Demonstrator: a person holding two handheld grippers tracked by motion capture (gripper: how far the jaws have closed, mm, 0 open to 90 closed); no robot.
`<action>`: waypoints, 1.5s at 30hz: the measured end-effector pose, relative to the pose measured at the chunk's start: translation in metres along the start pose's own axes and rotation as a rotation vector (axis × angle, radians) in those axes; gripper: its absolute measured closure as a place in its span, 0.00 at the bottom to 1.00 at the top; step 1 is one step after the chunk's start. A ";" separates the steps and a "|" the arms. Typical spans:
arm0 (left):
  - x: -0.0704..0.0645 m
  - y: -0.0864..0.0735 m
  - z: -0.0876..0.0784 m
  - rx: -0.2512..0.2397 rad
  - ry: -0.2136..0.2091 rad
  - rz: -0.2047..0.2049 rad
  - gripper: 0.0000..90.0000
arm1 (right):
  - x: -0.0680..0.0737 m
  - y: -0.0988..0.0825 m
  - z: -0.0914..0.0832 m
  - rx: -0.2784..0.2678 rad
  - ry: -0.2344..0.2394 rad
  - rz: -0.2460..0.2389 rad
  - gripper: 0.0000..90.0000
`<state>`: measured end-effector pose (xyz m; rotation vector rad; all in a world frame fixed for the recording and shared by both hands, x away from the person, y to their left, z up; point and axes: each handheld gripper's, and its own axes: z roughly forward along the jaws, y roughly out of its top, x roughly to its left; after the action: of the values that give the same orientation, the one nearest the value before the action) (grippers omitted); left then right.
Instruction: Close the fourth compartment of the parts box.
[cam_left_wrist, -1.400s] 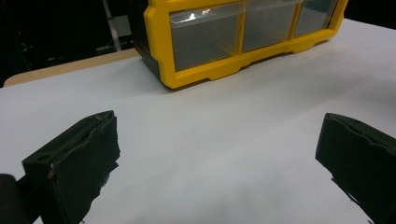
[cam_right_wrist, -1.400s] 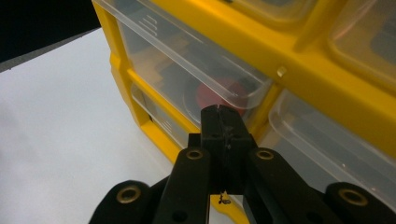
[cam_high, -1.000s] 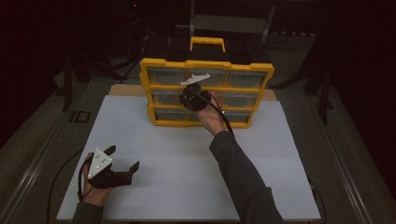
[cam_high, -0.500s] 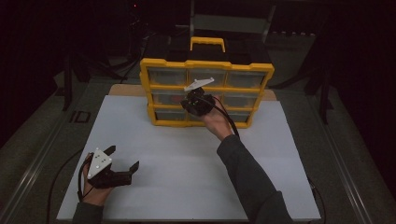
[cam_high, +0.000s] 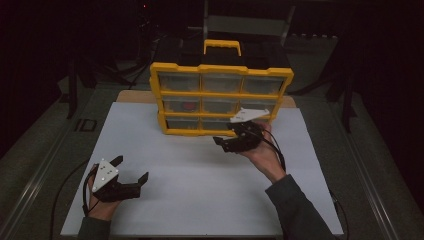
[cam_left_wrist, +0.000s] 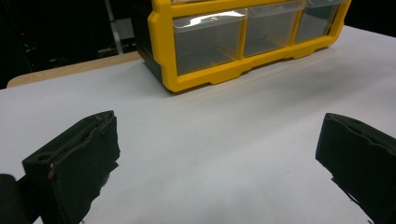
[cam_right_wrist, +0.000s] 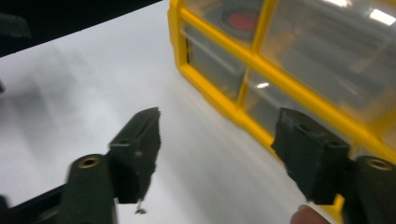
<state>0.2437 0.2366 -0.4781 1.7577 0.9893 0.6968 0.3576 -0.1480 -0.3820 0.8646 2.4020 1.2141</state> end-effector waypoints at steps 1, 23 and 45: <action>0.000 0.000 0.000 -0.003 0.001 0.002 0.00 | 0.000 -0.013 -0.011 -0.005 -0.025 0.001 0.23; 0.002 0.002 -0.006 -0.044 0.007 -0.005 0.00 | -0.008 -0.157 -0.089 -0.236 -0.245 0.152 0.10; 0.003 0.000 -0.006 -0.049 0.026 0.010 0.00 | -0.003 -0.198 -0.091 -0.345 -0.294 0.189 0.10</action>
<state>0.2400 0.2417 -0.4754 1.7155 0.9743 0.7462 0.2390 -0.2970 -0.4877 1.0864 1.8459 1.4039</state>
